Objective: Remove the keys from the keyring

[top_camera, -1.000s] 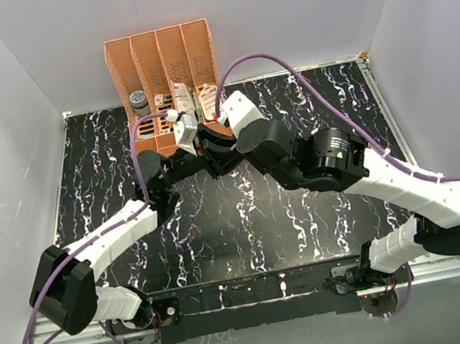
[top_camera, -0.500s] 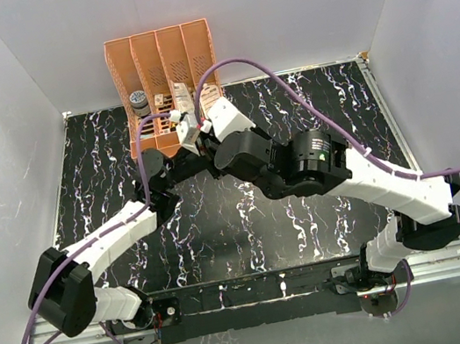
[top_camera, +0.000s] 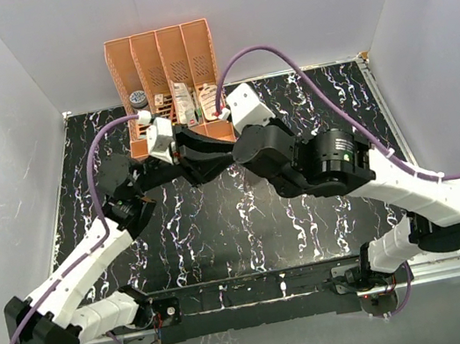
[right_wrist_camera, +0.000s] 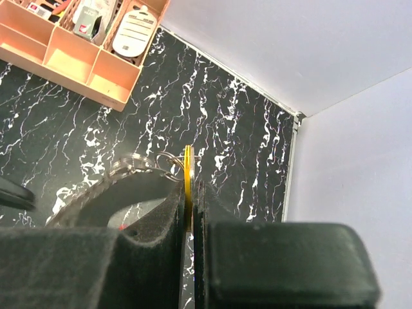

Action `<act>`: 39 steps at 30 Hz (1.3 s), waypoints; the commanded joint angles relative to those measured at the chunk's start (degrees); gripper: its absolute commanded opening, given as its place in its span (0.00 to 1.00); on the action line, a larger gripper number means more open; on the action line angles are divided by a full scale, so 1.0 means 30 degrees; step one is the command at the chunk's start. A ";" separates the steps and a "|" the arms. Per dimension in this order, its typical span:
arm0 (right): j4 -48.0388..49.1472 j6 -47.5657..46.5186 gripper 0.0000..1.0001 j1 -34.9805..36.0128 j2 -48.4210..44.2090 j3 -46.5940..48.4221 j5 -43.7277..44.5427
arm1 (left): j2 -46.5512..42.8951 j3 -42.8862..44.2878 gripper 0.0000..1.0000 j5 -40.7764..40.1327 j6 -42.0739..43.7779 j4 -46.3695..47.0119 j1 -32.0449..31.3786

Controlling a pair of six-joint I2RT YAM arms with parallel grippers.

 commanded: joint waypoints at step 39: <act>0.4553 -0.1857 0.00 0.0115 -0.2091 -0.1888 0.0465 | 0.3050 0.2537 0.36 -0.3653 0.2963 0.2596 0.0032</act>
